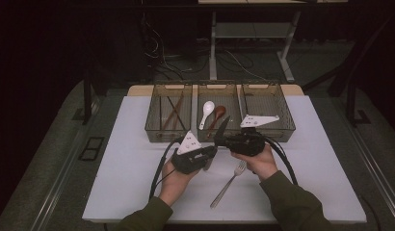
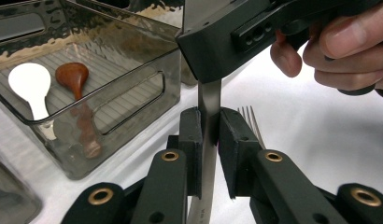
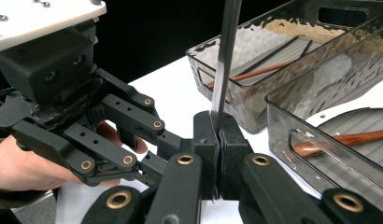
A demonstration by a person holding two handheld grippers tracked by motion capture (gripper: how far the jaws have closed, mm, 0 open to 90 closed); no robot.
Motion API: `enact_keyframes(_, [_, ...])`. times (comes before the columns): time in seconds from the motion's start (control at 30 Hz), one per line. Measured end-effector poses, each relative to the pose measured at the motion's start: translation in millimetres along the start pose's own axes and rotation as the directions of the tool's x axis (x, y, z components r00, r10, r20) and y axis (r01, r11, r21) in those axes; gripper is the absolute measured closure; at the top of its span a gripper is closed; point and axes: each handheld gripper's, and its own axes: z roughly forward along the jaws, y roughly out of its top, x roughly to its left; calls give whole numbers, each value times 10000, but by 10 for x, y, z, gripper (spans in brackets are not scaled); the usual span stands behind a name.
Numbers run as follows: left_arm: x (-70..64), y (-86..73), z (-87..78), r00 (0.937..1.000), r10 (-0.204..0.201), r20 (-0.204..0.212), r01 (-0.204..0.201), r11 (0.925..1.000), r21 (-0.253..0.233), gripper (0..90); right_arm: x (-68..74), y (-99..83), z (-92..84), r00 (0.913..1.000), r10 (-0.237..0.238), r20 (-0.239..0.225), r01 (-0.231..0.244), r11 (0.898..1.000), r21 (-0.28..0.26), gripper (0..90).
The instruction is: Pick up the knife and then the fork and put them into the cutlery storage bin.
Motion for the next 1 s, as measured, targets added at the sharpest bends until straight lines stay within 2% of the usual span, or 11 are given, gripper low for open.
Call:
enact_keyframes(0.13, [4,-15,-6,9996,47,277,-47,10000,19,638,-17,18,-47,9999,-17,134,19,9998,-190,879])
enact_keyframes(0.4, [64,-124,-152,9972,246,713,-256,9996,127,479,-87,72,-227,9991,-65,422,82,9992,-396,879])
enact_keyframes(0.5, [97,-179,-211,9954,222,930,-234,9997,111,398,-118,102,-317,9989,-35,476,56,9990,-443,880])
enact_keyframes(0.63, [115,-253,-287,9937,162,1112,-181,9997,169,335,-162,129,-421,9977,13,677,12,9994,-360,880])
enact_keyframes(0.8, [145,-399,-374,9946,98,1029,-146,9988,458,216,-211,173,-575,9943,-18,1065,59,9992,-385,879])
enact_keyframes(0.9, [166,-478,-440,9947,16,1028,-79,9982,601,173,-232,207,-671,9920,-42,1265,102,9989,-464,880])
enact_keyframes(1.0, [181,-544,-503,9957,111,921,-173,9976,665,143,-254,240,-766,9884,-87,1513,165,9986,-500,880])
